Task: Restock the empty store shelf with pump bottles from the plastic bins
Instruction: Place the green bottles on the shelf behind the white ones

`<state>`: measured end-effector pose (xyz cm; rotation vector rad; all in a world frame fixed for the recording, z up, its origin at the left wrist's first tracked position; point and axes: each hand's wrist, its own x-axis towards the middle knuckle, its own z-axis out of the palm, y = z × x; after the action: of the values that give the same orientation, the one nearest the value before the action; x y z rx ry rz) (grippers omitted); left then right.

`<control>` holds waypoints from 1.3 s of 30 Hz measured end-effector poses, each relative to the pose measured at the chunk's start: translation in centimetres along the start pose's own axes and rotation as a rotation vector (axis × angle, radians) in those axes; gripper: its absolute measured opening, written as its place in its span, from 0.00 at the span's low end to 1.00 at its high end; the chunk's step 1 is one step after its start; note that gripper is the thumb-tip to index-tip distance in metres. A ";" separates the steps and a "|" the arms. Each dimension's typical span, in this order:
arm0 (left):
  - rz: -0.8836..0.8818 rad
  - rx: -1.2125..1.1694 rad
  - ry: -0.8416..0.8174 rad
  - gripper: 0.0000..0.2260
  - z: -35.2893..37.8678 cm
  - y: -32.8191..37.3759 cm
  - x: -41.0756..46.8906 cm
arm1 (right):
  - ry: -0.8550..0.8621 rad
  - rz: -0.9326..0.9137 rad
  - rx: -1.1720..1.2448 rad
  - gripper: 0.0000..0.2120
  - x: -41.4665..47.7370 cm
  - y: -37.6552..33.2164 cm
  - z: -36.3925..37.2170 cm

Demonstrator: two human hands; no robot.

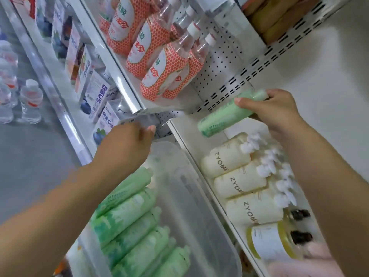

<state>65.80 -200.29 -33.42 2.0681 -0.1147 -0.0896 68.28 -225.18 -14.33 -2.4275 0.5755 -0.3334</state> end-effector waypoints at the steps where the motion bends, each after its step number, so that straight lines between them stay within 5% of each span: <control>1: 0.035 0.015 0.005 0.23 0.6 0.1 0.2 | 0.005 0.021 -0.017 0.22 1.8 0.5 0.5; 6: 0.104 0.011 0.008 0.22 2.5 0.6 1.7 | 0.032 0.120 -0.080 0.35 9.6 3.4 2.3; 10: 0.095 0.056 0.024 0.21 3.2 0.5 2.9 | 0.017 0.148 -0.187 0.66 16.4 6.5 2.1; 12: 0.082 0.074 0.028 0.21 3.7 0.4 3.3 | 0.003 0.167 -0.265 0.72 19.7 8.1 1.8; 15: 0.101 0.113 0.023 0.21 4.5 0.9 3.5 | 0.011 0.184 -0.390 0.69 20.3 7.3 2.3; 21: 0.083 0.199 0.010 0.21 5.9 1.7 3.8 | 0.071 0.106 -0.599 0.46 19.2 5.8 4.0; 39: 0.071 0.244 0.030 0.22 6.4 1.6 3.5 | 0.009 0.145 -0.552 0.51 19.4 6.9 3.1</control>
<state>68.52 -207.05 -35.16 2.3056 -0.1888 -0.0001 84.13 -237.81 -19.08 -2.8823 0.9434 -0.1329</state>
